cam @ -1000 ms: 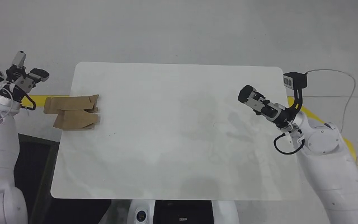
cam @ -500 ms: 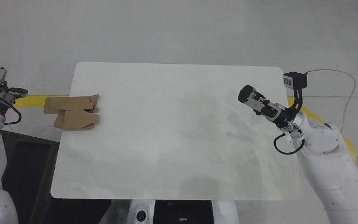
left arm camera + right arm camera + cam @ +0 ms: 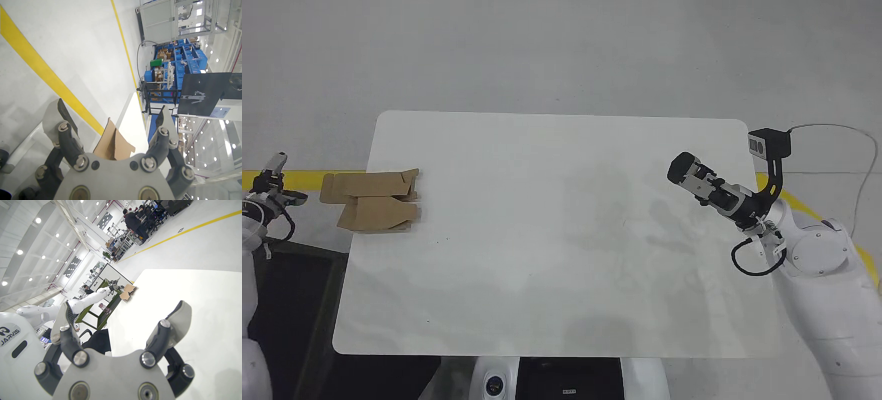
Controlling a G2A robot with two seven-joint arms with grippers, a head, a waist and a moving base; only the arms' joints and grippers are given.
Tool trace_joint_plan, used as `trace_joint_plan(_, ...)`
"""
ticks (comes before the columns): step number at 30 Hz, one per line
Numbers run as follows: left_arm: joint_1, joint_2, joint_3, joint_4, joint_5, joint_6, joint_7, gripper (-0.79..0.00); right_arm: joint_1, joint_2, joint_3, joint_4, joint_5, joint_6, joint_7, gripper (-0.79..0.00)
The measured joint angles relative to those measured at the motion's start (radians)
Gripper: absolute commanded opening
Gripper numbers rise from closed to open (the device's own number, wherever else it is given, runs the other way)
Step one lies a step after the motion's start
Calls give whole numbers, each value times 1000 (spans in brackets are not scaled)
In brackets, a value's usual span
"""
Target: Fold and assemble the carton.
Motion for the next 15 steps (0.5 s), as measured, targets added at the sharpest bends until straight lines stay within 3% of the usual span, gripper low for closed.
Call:
trace_joint_plan(10,-21,-27,34,33,-17,4,-99,0,0,0,0,0,0,0,0,0)
trace_joint_plan(11,-22,-30,37,37,-19,7,-106,-28,0,0,0,0,0,0,0,0)
trace_joint_plan(12,-23,-32,40,41,-19,11,-109,-311,0,0,0,0,0,0,0,0)
trace_joint_plan(15,-27,-36,46,51,-19,22,-118,-745,0,0,0,0,0,0,0,0)
